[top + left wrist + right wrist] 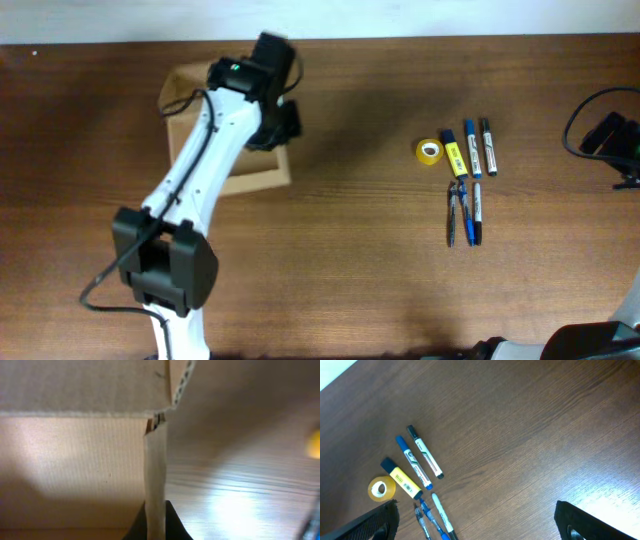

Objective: Pack container
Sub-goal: 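Push the cardboard box rightward toward the table center with the left gripper, then retract the left arm and move the right gripper toward the tape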

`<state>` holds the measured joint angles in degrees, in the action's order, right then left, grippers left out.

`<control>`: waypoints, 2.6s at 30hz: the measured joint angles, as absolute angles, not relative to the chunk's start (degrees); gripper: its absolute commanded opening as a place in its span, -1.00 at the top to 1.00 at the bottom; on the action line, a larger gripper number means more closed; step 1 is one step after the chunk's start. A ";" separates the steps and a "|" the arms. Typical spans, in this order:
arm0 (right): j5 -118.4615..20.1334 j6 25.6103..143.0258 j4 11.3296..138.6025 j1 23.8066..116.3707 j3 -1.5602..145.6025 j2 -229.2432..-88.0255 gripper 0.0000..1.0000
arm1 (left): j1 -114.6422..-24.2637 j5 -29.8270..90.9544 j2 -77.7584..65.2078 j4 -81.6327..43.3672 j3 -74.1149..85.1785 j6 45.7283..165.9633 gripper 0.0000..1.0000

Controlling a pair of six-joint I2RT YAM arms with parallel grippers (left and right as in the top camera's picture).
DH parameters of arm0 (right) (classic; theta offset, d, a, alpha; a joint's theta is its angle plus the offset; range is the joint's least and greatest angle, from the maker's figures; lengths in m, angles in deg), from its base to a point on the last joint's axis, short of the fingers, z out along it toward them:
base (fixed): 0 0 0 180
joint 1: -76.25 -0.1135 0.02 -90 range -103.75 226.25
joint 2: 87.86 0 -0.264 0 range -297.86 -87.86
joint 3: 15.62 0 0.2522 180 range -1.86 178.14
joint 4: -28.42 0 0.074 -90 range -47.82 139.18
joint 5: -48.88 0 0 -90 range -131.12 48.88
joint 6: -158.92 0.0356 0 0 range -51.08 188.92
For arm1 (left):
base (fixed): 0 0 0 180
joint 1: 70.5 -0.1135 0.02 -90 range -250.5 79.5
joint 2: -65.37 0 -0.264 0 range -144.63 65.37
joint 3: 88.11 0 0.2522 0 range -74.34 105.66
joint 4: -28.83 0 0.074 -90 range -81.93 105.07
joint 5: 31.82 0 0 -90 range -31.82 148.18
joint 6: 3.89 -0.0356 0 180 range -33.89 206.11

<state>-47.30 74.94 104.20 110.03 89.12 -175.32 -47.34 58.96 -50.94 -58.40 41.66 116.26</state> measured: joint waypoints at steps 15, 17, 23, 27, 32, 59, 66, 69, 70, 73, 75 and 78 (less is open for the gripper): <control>-47.32 74.96 104.22 110.03 89.12 -175.32 -0.98 | -29.51 67.48 -55.22 -50.03 47.43 128.09 0.96; -47.32 74.92 104.20 110.03 89.12 -175.32 -0.98 | -28.50 67.41 -57.72 -49.09 47.50 128.70 0.97; -47.30 74.96 104.22 110.03 89.12 -175.32 -0.98 | -27.15 66.47 -64.64 -49.11 47.50 129.55 0.96; -47.30 74.94 104.20 110.03 89.12 -175.32 -0.98 | -26.89 65.67 -67.05 -48.96 47.50 129.72 0.97; -47.32 74.94 104.20 110.03 89.12 -175.32 -0.98 | -26.89 65.32 -67.88 -47.82 47.50 129.72 0.85; -47.30 74.94 104.22 110.03 89.12 -175.32 -0.98 | -26.89 69.34 -68.38 -63.01 67.45 122.18 0.08; -47.30 74.96 104.22 110.03 89.12 -175.32 -0.98 | -28.09 76.70 -68.38 -79.21 84.00 117.86 0.07; -47.32 74.94 104.22 110.03 89.12 -175.32 -0.99 | -30.32 77.80 -68.27 -81.20 88.30 115.17 0.07; -47.30 74.92 104.22 110.03 89.12 -175.32 -0.98 | -31.30 78.06 -68.05 -81.20 88.81 114.47 0.07; -47.30 74.94 104.22 110.03 89.12 -175.32 -0.98 | -34.73 78.82 -67.00 -81.39 88.96 112.61 0.07; -47.30 74.92 104.22 110.03 89.12 -175.32 -0.98 | -36.68 79.39 -66.06 -81.39 88.96 111.39 0.07; -47.30 74.94 104.18 110.03 89.12 -175.32 -0.98 | -40.26 80.70 -62.79 -81.39 88.96 108.70 0.07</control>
<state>-47.30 74.94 104.18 110.03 89.12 -175.32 -40.26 80.70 -62.79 -81.39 88.96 108.70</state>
